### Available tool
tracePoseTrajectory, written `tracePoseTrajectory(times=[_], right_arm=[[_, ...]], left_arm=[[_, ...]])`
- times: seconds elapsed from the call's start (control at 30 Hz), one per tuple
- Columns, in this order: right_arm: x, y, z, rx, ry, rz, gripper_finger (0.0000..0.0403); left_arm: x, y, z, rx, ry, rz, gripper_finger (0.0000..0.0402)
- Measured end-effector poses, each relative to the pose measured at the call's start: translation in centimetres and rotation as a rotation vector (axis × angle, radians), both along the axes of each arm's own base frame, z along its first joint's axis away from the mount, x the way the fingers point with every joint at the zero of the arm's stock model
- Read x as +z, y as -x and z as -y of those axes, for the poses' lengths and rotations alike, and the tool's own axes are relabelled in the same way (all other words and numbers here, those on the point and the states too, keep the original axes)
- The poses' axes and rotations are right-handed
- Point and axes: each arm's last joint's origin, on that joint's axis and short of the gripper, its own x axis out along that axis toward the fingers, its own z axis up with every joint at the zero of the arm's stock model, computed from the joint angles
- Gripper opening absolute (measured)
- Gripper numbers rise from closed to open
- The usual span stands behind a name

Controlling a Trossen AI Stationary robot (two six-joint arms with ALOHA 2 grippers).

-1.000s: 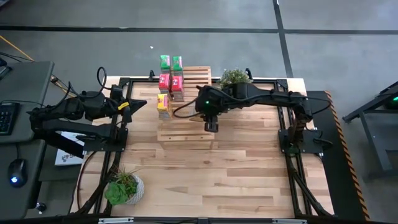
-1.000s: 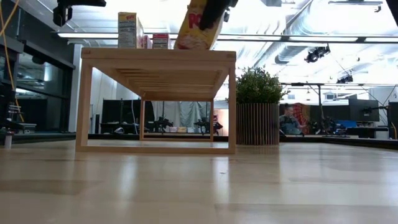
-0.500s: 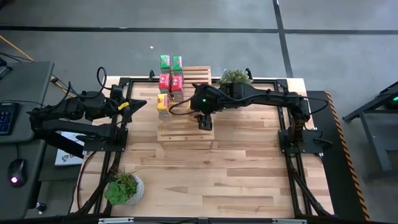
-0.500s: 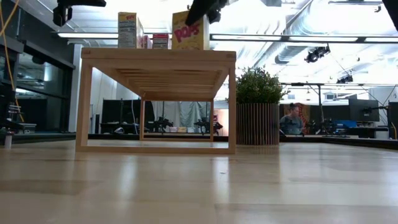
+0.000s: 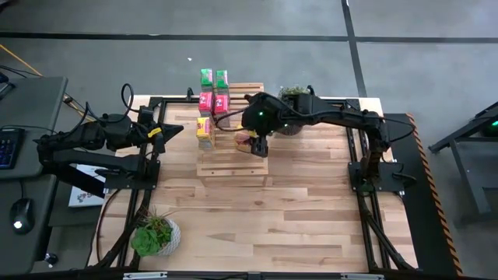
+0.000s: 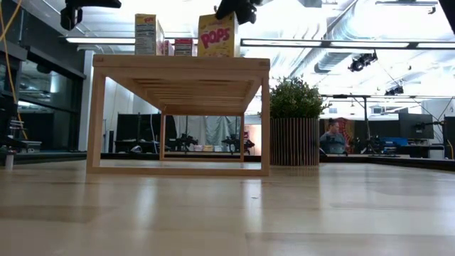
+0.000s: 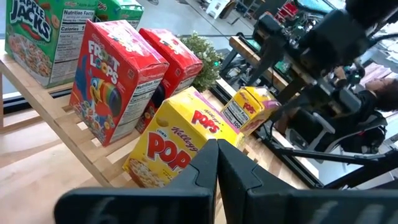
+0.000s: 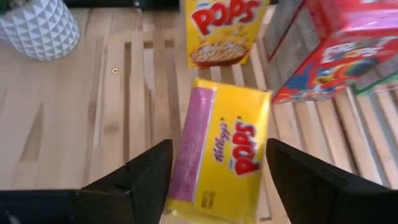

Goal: Stack cereal on shelf
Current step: Put the yellow cereal box aligned with the other yellow cereal box on the shelf

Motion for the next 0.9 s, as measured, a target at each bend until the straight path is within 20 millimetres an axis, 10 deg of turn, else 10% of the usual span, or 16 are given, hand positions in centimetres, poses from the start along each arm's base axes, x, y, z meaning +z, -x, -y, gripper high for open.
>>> tracePoseTrajectory(times=[0.5, 0.9], right_arm=[[3.7, 5.1, 0.8, -0.073, -0.061, 0.097, 0.0252], [-6.7, 11.5, -0.2, -0.41, -0.282, 0.286, 0.0225]], left_arm=[[0.0, 0.0, 0.0, 0.0, 0.0, -0.002, 0.0], [0.0, 0.0, 0.0, 0.005, -0.002, -0.002, 0.0]])
